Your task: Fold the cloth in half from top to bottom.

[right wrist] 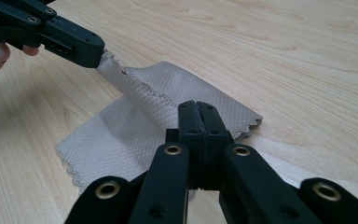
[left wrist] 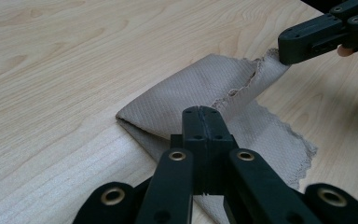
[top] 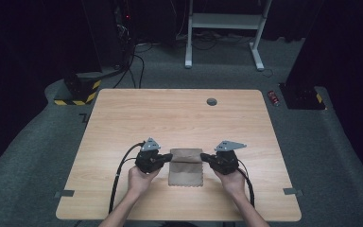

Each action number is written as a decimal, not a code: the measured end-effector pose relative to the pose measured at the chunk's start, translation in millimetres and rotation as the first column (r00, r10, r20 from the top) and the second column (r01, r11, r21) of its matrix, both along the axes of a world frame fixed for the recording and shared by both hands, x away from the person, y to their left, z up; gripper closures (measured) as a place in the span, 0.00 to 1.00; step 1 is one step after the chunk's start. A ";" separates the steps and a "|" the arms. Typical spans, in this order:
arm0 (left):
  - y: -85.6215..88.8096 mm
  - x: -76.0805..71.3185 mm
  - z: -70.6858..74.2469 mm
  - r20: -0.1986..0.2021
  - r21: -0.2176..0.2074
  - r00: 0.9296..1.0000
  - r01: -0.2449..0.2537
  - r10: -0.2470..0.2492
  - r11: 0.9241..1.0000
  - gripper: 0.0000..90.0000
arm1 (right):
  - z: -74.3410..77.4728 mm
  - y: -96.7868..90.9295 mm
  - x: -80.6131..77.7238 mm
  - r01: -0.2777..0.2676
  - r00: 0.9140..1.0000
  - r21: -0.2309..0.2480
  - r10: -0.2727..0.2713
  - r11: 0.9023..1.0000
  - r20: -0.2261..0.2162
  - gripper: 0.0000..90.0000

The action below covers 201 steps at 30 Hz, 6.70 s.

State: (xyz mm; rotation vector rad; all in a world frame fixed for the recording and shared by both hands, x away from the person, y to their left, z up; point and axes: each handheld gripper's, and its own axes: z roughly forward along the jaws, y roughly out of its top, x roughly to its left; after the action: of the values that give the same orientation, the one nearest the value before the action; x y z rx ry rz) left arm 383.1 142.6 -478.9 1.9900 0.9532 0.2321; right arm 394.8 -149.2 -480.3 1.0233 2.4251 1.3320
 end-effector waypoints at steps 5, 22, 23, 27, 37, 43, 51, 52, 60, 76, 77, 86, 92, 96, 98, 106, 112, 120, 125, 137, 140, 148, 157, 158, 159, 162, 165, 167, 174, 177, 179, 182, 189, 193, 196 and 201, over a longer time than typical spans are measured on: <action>0.4 -4.0 -0.1 0.000 -0.005 1.000 0.005 -0.005 1.000 1.00 | 0.3 -1.3 -5.2 -0.005 1.000 0.008 0.005 1.000 -0.002 1.00; 2.4 -16.7 -6.7 0.001 0.005 1.000 0.019 -0.019 1.000 1.00 | -8.4 -2.0 -24.2 -0.033 0.999 0.007 0.033 0.999 -0.004 1.00; 2.6 -17.0 -6.9 0.001 0.007 1.000 0.020 -0.020 1.000 1.00 | -8.6 -1.8 -24.7 -0.034 0.999 0.007 0.034 0.999 -0.006 1.00; 3.9 -19.4 -7.5 0.000 0.004 1.000 0.020 -0.020 1.000 1.00 | -9.3 -1.2 -27.3 -0.037 0.999 0.009 0.037 0.999 -0.009 1.00; 5.1 -24.7 -11.3 -0.010 -0.004 1.000 0.021 -0.021 1.000 1.00 | -12.5 -0.8 -33.5 -0.045 0.999 0.015 0.045 0.999 -0.015 1.00; 5.2 -27.8 -13.5 -0.010 0.004 1.000 0.028 -0.028 1.000 1.00 | -15.6 -1.3 -37.0 -0.044 0.999 0.016 0.044 0.999 -0.026 1.00; 5.3 -31.2 -16.0 -0.015 0.009 0.999 0.030 -0.030 1.000 1.00 | -17.2 0.0 -42.0 -0.053 0.998 0.013 0.053 0.999 -0.026 1.00; 5.3 -31.7 -16.5 -0.014 0.010 0.999 0.031 -0.031 0.999 1.00 | -17.7 0.2 -42.4 -0.055 0.998 0.010 0.055 0.998 -0.024 1.00; 2.8 -35.0 -21.0 -0.025 0.028 0.999 0.043 -0.043 0.999 1.00 | -21.0 0.4 -46.3 -0.062 0.998 -0.010 0.062 0.998 -0.028 1.00; -3.2 -39.7 -31.5 -0.042 0.081 0.998 0.059 -0.056 0.995 1.00 | -34.5 1.3 -49.0 -0.070 0.996 -0.045 0.068 0.997 -0.054 1.00; -2.8 -39.8 -31.8 -0.043 0.085 0.997 0.063 -0.059 0.994 1.00 | -34.8 1.4 -49.5 -0.069 0.996 -0.046 0.066 0.997 -0.060 0.99; 0.7 -46.0 -24.2 -0.047 0.050 0.998 0.048 -0.045 0.998 0.89 | -31.4 -2.9 -51.6 -0.067 0.996 -0.011 0.066 0.998 -0.055 0.89; -2.2 -40.4 -10.5 -0.017 0.029 1.000 0.007 -0.007 1.000 0.76 | -23.7 -3.9 -47.9 -0.044 0.998 0.020 0.045 0.999 -0.046 0.88; -12.8 -35.0 -16.3 -0.028 0.074 1.000 0.015 -0.013 0.997 0.72 | -26.2 2.6 -43.5 -0.030 0.998 0.003 0.030 1.000 -0.051 0.86; -17.4 -34.2 -21.1 -0.034 0.103 0.999 0.021 -0.018 0.994 0.70 | -30.1 6.9 -42.3 -0.029 0.998 -0.014 0.028 0.999 -0.062 0.85; -14.1 -46.9 -34.8 -0.020 0.232 1.000 0.024 -0.020 0.972 0.59 | -40.7 8.2 -51.7 -0.043 0.998 -0.114 0.039 0.993 -0.039 0.73; -1.2 -50.4 -32.3 -0.023 0.177 1.000 0.002 0.002 0.984 0.56 | -39.9 2.2 -54.6 -0.032 0.999 -0.109 0.030 0.994 -0.021 0.73; -17.9 -15.6 -22.2 0.006 0.100 0.999 -0.046 0.046 0.994 0.56 | -23.5 12.9 -16.0 0.009 1.000 -0.039 -0.010 0.999 -0.020 0.96; -30.4 6.8 -31.4 -0.004 0.126 0.997 -0.079 0.080 0.989 0.55 | -24.6 30.8 8.7 0.043 0.998 -0.066 -0.045 0.997 -0.031 0.96; -15.1 11.2 -39.1 -0.011 0.173 0.993 -0.115 0.119 0.978 0.55 | -36.2 16.0 32.3 0.134 0.988 -0.130 -0.142 0.982 -0.053 0.92; -14.0 11.6 -38.4 -0.016 0.165 0.992 -0.122 0.126 0.979 0.53 | -33.8 14.1 31.2 0.135 0.989 -0.119 -0.141 0.984 -0.048 0.91; -5.5 7.1 -20.7 0.005 0.077 0.991 -0.134 0.134 0.988 0.51 | -15.8 8.9 24.1 0.125 0.992 -0.063 -0.126 0.990 -0.009 0.80; 9.5 3.5 -11.6 0.015 0.052 0.989 -0.149 0.148 0.988 0.43 | -5.5 -0.6 17.4 0.138 0.990 -0.045 -0.138 0.989 0.011 0.69; 9.5 3.5 -11.6 0.015 0.052 0.989 -0.149 0.148 0.988 0.43 | -5.5 -0.6 17.4 0.138 0.990 -0.045 -0.138 0.989 0.011 0.69; 12.7 1.9 -8.1 0.028 0.047 0.988 -0.152 0.151 0.987 0.43 | -3.2 -3.1 16.0 0.143 0.990 -0.041 -0.142 0.989 0.013 0.67; 16.9 -0.4 -2.4 0.040 0.032 0.987 -0.156 0.155 0.987 0.42 | -0.6 -7.3 14.7 0.146 0.989 -0.034 -0.146 0.989 0.019 0.64; 20.9 -2.2 2.4 0.054 0.022 0.986 -0.159 0.158 0.987 0.40 | 2.1 -12.0 13.0 0.147 0.989 -0.028 -0.147 0.989 0.030 0.62; 22.4 -2.9 4.3 0.055 0.021 0.985 -0.163 0.162 0.986 0.39 | 3.8 -15.5 11.5 0.151 0.988 -0.025 -0.150 0.988 0.035 0.61; 29.5 -5.9 7.0 0.060 0.007 0.983 -0.176 0.175 0.984 0.39 | 7.9 -28.6 8.0 0.173 0.984 -0.003 -0.173 0.985 0.044 0.60; 32.9 -7.4 7.3 0.064 0.003 0.981 -0.181 0.181 0.983 0.39 | 9.9 -34.2 5.4 0.180 0.982 0.004 -0.180 0.984 0.053 0.60; 35.6 -9.1 6.9 0.065 -0.001 0.980 -0.189 0.189 0.982 0.39 | 10.9 -36.9 3.3 0.186 0.981 0.005 -0.186 0.983 0.056 0.60; 46.3 -13.0 4.9 0.064 -0.011 0.976 -0.208 0.208 0.978 0.39 | 12.0 -42.4 -0.2 0.193 0.979 0.012 -0.193 0.981 0.062 0.60; 63.5 -18.9 5.2 0.067 -0.027 0.967 -0.244 0.246 0.969 0.39 | 11.5 -53.0 -5.9 0.207 0.975 0.029 -0.209 0.978 0.074 0.60; 70.4 -21.7 5.2 0.071 -0.032 0.962 -0.262 0.264 0.964 0.39 | 9.1 -58.9 -9.9 0.219 0.973 0.033 -0.221 0.975 0.067 0.60; 73.9 -22.9 3.6 0.071 -0.029 0.960 -0.271 0.272 0.962 0.39 | 7.4 -63.6 -13.0 0.230 0.970 0.036 -0.232 0.972 0.067 0.60; 78.1 -25.8 0.0 0.066 -0.026 0.957 -0.280 0.281 0.960 0.39 | 5.0 -68.5 -16.9 0.243 0.968 0.041 -0.245 0.969 0.059 0.60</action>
State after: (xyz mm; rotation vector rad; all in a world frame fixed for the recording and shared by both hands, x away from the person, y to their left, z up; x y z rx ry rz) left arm 357.2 220.8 -478.9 1.8150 1.1882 0.4461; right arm 377.8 -217.6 -475.2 1.2232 2.1544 1.3031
